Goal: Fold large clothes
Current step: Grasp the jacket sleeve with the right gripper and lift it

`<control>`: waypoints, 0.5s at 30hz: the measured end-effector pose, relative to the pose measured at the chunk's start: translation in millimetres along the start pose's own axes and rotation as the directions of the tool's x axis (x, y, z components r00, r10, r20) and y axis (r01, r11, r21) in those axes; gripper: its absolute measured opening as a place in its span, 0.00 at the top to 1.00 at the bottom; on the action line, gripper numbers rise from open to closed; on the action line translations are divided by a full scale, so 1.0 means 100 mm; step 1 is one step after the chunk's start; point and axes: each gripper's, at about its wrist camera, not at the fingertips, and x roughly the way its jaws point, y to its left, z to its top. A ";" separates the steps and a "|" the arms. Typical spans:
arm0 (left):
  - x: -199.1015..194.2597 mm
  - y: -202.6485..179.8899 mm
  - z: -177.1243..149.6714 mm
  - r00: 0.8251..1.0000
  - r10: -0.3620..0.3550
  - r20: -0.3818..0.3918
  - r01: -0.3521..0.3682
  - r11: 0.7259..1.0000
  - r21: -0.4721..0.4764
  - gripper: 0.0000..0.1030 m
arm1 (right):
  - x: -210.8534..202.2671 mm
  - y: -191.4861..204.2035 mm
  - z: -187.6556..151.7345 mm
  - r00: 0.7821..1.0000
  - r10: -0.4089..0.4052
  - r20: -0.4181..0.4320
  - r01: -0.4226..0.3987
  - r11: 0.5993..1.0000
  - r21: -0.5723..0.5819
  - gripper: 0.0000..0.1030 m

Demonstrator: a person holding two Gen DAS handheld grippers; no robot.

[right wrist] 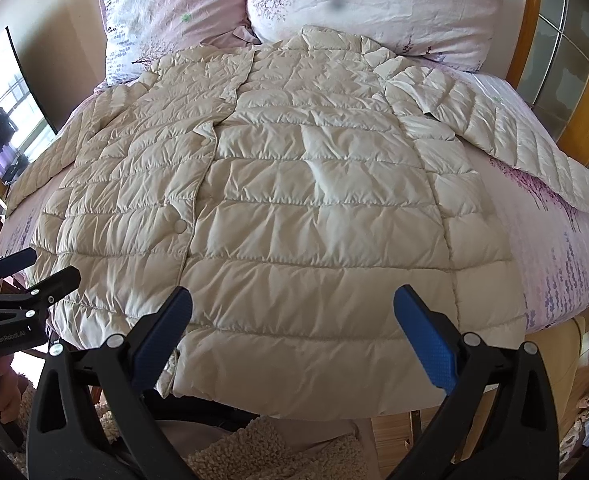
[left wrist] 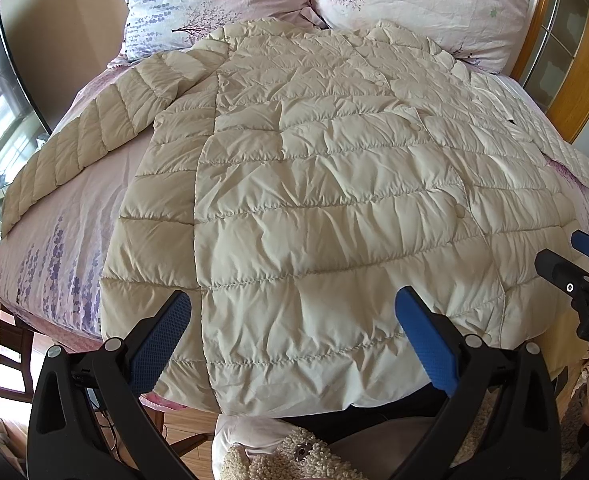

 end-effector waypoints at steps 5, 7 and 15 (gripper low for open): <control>0.01 0.01 0.04 1.000 0.002 0.003 -0.002 1.000 -0.001 0.01 | 0.01 -0.17 0.06 1.000 -0.004 0.007 0.003 0.999 0.051 0.02; 0.03 0.02 0.08 1.000 0.009 0.004 -0.009 1.000 -0.004 0.01 | 0.00 -0.29 0.11 1.000 0.006 0.015 -0.008 0.996 0.092 0.02; 0.11 0.13 0.28 1.000 -0.012 0.015 0.013 0.999 -0.034 0.01 | 0.00 -1.36 0.31 0.985 0.014 0.171 -0.083 0.909 0.408 0.02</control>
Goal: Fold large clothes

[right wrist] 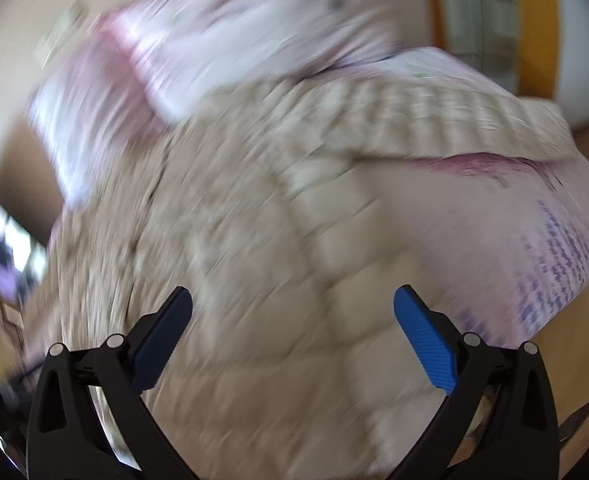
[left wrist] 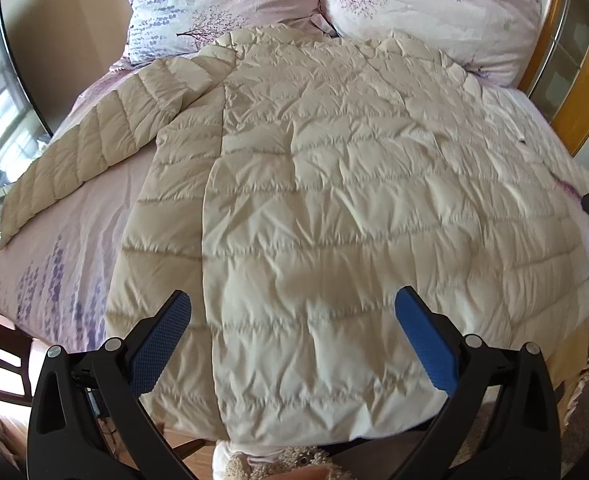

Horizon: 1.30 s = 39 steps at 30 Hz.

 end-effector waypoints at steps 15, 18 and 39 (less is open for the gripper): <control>0.33 0.52 0.59 0.984 -0.175 -0.014 0.171 0.974 -0.147 0.01 | 0.34 -2.27 0.74 0.991 -0.024 0.135 -0.076 0.722 0.688 0.35; 0.43 0.55 0.69 0.980 -0.194 -0.039 0.186 0.971 -0.147 0.01 | 0.42 -2.58 0.86 0.987 -0.044 0.156 -0.087 0.667 0.740 0.44; 0.49 0.86 1.18 0.958 -0.252 0.139 0.271 0.952 -0.143 0.01 | 0.25 -1.23 1.74 0.925 -0.290 0.246 0.210 0.929 0.304 0.96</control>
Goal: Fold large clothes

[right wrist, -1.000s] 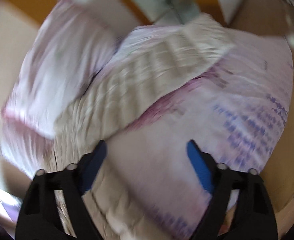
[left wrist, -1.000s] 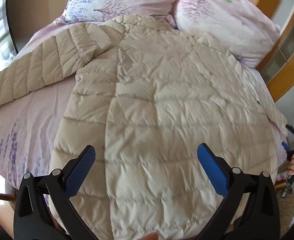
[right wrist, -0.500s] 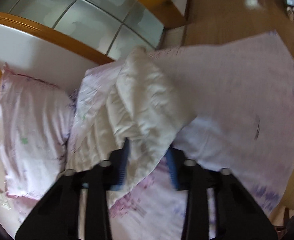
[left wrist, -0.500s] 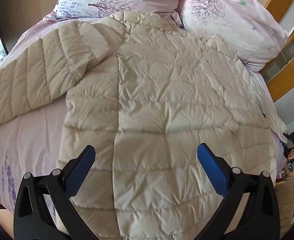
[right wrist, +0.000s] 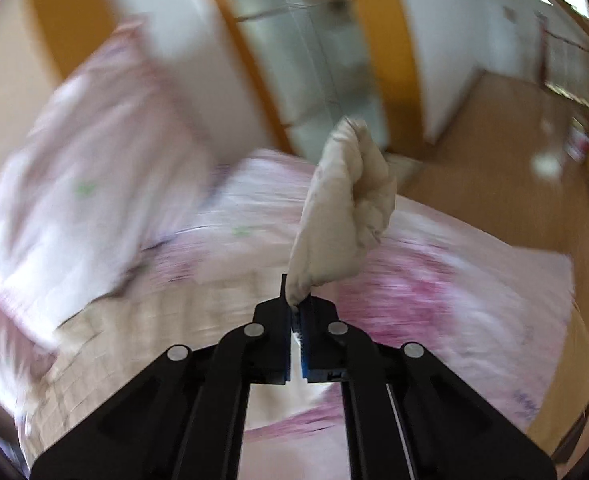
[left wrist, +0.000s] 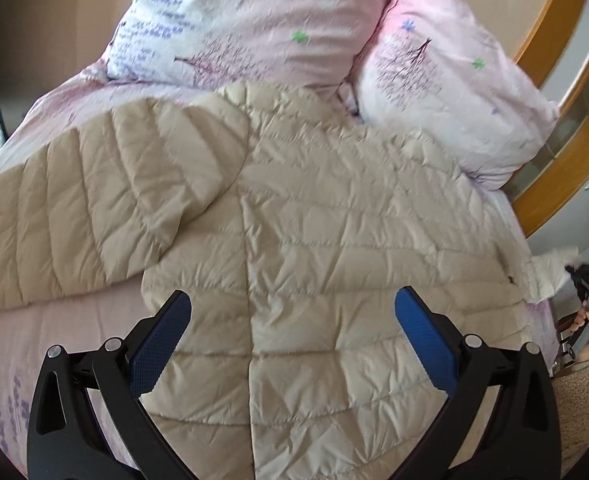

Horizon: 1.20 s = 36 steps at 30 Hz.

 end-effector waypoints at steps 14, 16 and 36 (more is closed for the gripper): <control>0.14 -0.02 0.18 0.979 -0.206 -0.003 0.205 0.975 -0.086 0.01 | -0.06 2.43 -1.43 0.832 0.383 -0.402 -0.530 0.764 -0.369 0.96; 0.15 -0.01 0.20 0.971 -0.237 -0.004 0.235 0.965 -0.112 0.01 | -0.01 2.55 -1.59 0.815 0.376 -0.441 -0.547 0.750 -0.372 0.96; 0.96 -0.44 0.37 0.893 -0.410 -0.186 0.349 0.891 -0.289 0.32 | 0.12 1.65 -1.57 0.667 0.505 -0.548 -0.534 0.837 0.121 0.35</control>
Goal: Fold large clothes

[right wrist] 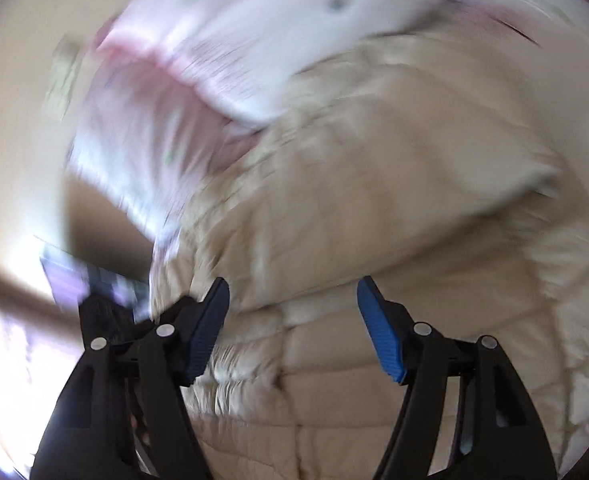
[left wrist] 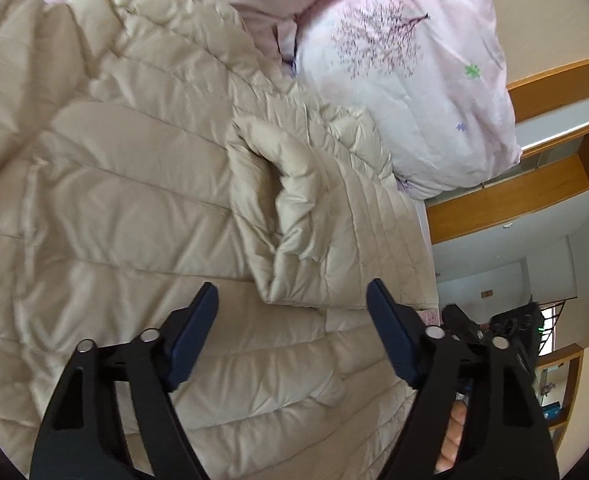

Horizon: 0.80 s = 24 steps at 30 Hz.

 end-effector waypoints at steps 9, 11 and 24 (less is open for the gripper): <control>0.31 -0.08 0.20 0.997 0.072 -0.023 -0.071 0.997 0.022 0.94 | 0.00 -0.75 0.38 0.988 0.013 0.152 -0.056 0.958 0.280 0.46; 0.17 -0.09 0.26 0.995 0.094 0.043 -0.096 0.994 0.044 0.94 | -0.05 -0.75 0.46 0.976 -0.048 0.211 -0.010 0.964 0.265 0.49; -0.01 0.33 0.24 0.968 0.240 0.069 -0.242 0.970 0.027 0.94 | 0.17 -0.38 0.23 0.863 -0.472 0.181 0.496 0.859 -0.124 0.67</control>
